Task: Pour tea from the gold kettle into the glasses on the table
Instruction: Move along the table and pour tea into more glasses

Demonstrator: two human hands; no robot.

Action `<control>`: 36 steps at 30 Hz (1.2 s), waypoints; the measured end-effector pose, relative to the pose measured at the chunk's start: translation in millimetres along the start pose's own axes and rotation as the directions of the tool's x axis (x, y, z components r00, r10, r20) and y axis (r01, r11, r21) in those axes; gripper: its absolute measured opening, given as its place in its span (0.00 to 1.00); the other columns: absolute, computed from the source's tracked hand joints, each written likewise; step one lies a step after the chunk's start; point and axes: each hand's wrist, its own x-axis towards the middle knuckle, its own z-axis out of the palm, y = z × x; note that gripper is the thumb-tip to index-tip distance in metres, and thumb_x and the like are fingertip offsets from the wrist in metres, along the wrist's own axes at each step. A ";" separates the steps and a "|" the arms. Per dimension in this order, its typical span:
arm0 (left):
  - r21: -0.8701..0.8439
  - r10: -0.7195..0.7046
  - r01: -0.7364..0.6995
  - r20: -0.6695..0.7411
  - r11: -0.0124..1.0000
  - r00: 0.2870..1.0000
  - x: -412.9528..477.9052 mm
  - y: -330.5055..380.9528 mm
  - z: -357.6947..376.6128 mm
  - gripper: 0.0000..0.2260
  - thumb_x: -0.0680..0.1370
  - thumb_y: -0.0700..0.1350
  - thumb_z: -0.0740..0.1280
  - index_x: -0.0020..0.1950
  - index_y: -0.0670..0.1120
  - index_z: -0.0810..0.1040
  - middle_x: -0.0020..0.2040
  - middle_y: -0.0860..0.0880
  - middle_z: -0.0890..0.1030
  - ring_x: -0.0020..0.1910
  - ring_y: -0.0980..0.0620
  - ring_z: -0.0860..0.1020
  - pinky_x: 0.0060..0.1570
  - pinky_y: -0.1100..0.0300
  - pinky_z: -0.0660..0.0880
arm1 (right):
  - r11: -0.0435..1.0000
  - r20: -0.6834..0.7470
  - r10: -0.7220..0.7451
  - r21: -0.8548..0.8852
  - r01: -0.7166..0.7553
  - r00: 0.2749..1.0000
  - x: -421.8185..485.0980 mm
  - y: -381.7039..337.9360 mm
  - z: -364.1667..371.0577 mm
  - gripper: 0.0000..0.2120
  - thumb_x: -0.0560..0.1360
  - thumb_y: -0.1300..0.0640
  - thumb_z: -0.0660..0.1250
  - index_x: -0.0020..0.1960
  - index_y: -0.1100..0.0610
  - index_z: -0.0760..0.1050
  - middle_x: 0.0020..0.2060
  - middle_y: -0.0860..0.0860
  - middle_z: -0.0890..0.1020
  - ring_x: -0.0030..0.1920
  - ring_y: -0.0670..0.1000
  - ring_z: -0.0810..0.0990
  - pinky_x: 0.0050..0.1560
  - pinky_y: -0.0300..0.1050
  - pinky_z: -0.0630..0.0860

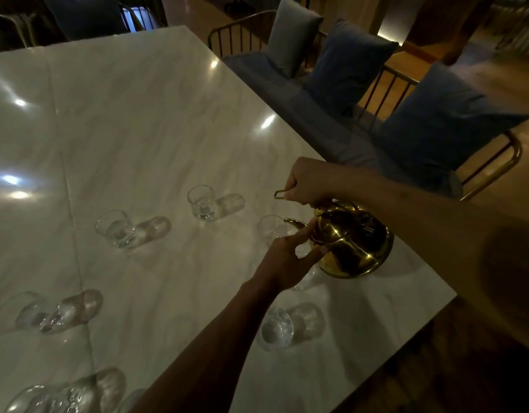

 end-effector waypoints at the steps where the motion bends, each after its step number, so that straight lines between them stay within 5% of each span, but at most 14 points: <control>1: -0.006 -0.010 0.010 -0.003 1.000 1.000 0.2 -1.1 0.6 0.30 0.81 0.49 0.68 0.78 0.53 0.58 0.69 0.54 0.75 0.63 0.72 0.65 0.54 0.85 0.62 | 1.000 0.005 -0.004 -0.013 0.004 1.000 2.2 -1.2 0.8 0.13 0.79 0.57 0.65 0.56 0.65 0.81 0.44 0.59 0.84 0.41 0.55 0.85 0.38 0.42 0.79; 5: -0.020 -0.065 0.064 -0.033 0.998 0.997 0.3 -4.3 1.7 0.28 0.80 0.51 0.69 0.79 0.52 0.63 0.70 0.50 0.77 0.67 0.61 0.72 0.53 0.81 0.65 | 0.999 0.030 -0.012 -0.037 0.014 0.999 9.3 -5.5 4.9 0.12 0.78 0.56 0.66 0.54 0.64 0.81 0.42 0.59 0.84 0.34 0.52 0.82 0.33 0.40 0.76; 10: -0.008 -0.063 0.063 -0.044 0.998 0.997 -0.1 -4.8 1.9 0.29 0.81 0.52 0.68 0.79 0.53 0.62 0.69 0.48 0.78 0.62 0.66 0.70 0.53 0.81 0.65 | 0.997 0.032 -0.021 -0.076 0.023 0.999 14.8 -11.8 8.0 0.12 0.78 0.56 0.66 0.50 0.64 0.81 0.40 0.59 0.84 0.31 0.51 0.80 0.32 0.41 0.76; 14: -0.031 -0.088 0.087 -0.041 0.996 0.995 -0.9 -6.8 3.6 0.29 0.81 0.54 0.67 0.80 0.53 0.61 0.70 0.48 0.77 0.68 0.54 0.75 0.59 0.66 0.70 | 0.994 0.054 -0.030 -0.099 0.036 0.998 18.6 -16.4 9.9 0.11 0.78 0.56 0.67 0.45 0.64 0.80 0.39 0.59 0.82 0.31 0.52 0.80 0.35 0.43 0.78; 32: -0.057 -0.104 0.101 -0.057 0.993 0.993 -5.6 -6.3 -5.2 0.27 0.80 0.54 0.68 0.78 0.51 0.67 0.72 0.46 0.75 0.71 0.51 0.73 0.69 0.54 0.72 | 0.982 0.086 -0.015 -0.186 0.031 0.996 19.1 -33.7 18.5 0.10 0.78 0.54 0.67 0.45 0.61 0.77 0.40 0.58 0.82 0.36 0.54 0.81 0.43 0.48 0.81; 36: -0.057 -0.096 0.093 -0.057 0.994 0.994 -7.7 -4.7 -7.1 0.26 0.80 0.53 0.68 0.78 0.51 0.68 0.72 0.47 0.76 0.71 0.53 0.73 0.67 0.60 0.71 | 0.979 0.080 -0.021 -0.201 0.037 0.997 18.1 -35.6 18.6 0.12 0.77 0.54 0.67 0.38 0.59 0.73 0.38 0.57 0.80 0.35 0.54 0.80 0.41 0.47 0.80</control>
